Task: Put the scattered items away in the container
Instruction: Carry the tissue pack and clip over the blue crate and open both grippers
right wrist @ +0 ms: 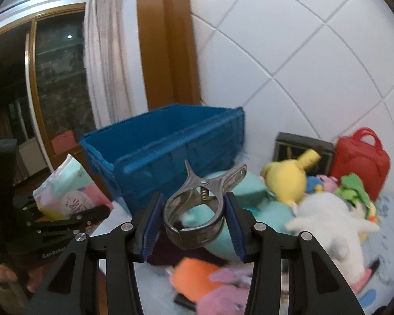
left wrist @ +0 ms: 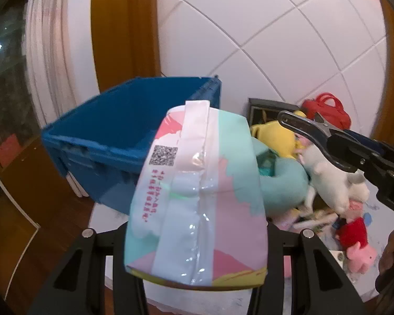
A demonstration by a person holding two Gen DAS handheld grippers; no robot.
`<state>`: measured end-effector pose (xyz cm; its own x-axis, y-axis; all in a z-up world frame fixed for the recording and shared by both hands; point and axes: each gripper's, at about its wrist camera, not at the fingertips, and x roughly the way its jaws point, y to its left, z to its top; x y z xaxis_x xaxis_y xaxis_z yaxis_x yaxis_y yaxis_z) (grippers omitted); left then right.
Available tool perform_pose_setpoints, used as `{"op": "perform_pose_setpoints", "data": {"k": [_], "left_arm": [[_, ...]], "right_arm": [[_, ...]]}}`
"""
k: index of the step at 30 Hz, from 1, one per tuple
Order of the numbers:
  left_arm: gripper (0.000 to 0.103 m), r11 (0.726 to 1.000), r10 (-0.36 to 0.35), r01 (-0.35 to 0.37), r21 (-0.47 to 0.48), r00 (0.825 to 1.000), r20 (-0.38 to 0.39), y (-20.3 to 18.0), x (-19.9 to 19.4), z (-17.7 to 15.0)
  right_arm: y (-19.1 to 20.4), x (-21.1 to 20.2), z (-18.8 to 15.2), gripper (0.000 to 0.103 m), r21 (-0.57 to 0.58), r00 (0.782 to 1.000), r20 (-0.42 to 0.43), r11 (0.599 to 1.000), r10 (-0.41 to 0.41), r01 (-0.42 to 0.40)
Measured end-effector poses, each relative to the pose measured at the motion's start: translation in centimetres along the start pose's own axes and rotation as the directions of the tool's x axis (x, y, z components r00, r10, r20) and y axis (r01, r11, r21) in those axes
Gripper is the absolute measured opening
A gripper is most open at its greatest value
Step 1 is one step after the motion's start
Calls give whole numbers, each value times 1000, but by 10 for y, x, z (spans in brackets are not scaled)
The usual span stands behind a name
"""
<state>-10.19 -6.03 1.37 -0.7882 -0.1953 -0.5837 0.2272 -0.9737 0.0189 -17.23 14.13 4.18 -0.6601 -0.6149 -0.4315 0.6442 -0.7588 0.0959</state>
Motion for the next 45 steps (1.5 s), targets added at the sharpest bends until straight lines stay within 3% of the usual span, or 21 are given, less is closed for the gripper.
{"op": "perform_pose_setpoints", "data": {"k": [8,17,25,35,45], "left_arm": [[43,1000,17,-17,-13,1000,20,35,7,35],[43,988,113,-108,-106,993,38,78,25,76],[43,991,90,-91,-100,996,-10,128,76,114],[43,999,30,-32,-16,993,-112,182,174,164],[43,999,3,7,52,980,-201,189,249,206]], "right_arm": [[25,34,40,46,-16,999,35,999,37,-37],[52,76,81,46,-107,990,47,986,132,-127],[80,137,115,46,-108,986,41,982,159,-154],[108,243,154,46,-74,997,-25,994,74,-76],[103,312,188,44,-78,993,-116,997,-33,24]]}}
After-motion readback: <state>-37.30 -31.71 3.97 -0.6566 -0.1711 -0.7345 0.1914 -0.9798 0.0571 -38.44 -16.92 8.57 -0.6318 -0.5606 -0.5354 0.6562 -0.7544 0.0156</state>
